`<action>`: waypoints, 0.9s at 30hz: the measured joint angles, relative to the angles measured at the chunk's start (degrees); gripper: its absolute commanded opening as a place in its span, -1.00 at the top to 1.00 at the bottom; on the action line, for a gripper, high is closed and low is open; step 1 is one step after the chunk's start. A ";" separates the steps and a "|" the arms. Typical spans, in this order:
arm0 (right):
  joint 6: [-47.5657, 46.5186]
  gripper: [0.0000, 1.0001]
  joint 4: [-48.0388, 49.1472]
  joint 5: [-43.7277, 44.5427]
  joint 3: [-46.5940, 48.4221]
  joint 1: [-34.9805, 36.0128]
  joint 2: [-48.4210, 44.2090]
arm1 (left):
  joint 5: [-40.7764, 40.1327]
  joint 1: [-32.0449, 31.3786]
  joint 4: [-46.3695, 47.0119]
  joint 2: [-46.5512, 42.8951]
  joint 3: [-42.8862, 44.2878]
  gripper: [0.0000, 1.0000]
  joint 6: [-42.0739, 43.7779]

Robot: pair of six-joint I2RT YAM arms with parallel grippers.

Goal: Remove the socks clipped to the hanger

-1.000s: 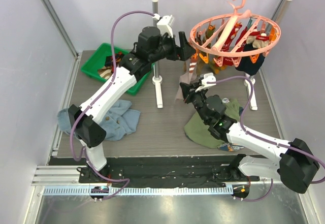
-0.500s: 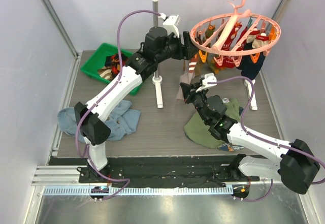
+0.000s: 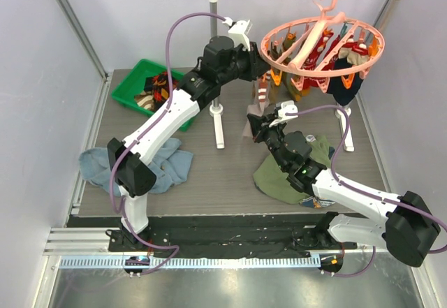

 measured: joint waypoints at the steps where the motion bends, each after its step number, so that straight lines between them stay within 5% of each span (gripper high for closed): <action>1: 0.02 0.98 -0.02 0.02 0.00 0.00 0.00 | 0.07 0.00 -0.04 0.07 0.39 1.00 -0.04; 8: 0.98 0.98 -1.57 0.55 -1.44 0.00 -1.05 | 0.35 -0.04 -1.11 0.61 3.72 0.91 0.90; 11: 1.22 0.98 -3.50 0.72 -1.92 0.00 -2.34 | 0.57 -0.04 -1.79 0.61 3.72 0.18 0.85; 12: 1.27 0.98 -4.15 0.74 -1.92 0.00 -2.82 | 0.68 -0.04 -1.95 0.61 3.65 -0.21 0.92; 15: 1.46 0.98 -5.86 0.72 -1.92 0.00 -4.42 | 0.46 0.00 -2.12 0.17 2.16 -0.59 0.79; 27: 7.93 0.98 -15.45 0.96 -2.78 0.00 -15.34 | 0.22 0.13 -4.87 -15.45 -18.64 -0.83 3.02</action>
